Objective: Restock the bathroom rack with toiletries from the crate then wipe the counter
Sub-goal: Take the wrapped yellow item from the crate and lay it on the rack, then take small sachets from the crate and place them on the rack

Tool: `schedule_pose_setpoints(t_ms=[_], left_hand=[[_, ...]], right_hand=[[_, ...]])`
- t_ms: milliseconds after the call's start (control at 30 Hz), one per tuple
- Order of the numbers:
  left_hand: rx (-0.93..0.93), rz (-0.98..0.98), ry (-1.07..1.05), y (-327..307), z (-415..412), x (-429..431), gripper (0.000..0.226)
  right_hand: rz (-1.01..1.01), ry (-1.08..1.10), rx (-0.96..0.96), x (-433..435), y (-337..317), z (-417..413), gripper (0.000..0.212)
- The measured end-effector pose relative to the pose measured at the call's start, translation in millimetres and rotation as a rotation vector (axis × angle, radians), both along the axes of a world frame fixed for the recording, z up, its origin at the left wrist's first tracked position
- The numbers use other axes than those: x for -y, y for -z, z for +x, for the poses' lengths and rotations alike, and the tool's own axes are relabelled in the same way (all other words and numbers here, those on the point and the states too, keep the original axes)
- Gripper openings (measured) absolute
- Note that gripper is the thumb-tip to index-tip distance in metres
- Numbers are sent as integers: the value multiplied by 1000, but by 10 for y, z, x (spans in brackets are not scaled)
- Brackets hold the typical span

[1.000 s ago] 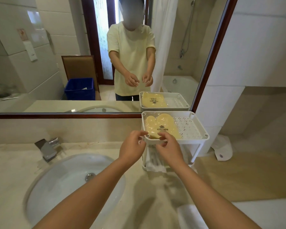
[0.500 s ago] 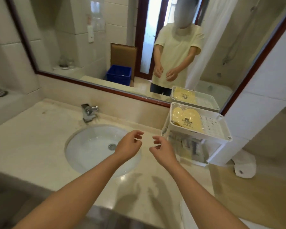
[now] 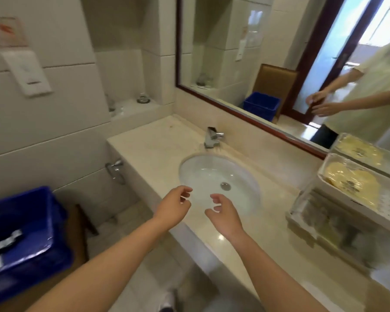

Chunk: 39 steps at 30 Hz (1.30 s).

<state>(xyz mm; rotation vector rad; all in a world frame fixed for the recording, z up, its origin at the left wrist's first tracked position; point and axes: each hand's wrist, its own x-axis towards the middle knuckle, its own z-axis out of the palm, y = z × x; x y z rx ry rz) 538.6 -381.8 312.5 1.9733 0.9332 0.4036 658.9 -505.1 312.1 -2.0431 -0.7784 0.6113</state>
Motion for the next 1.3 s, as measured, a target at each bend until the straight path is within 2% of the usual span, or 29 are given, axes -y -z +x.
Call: schedule_pose_setpoints(t_ms=[333,967,1300], left_hand=[[-47,16,-295,-39,-1568,-434,41],[-208,28,-631,210,-4889,-1714,41],[-249,-106,-774,618,-5904,-1955,44]], right_hand=[[17,-363,15,-947,-32,-1176,48],[8,-760,33,-2951,217,-4273,52],[-137,-943,89,-3488,513,-5055,51]])
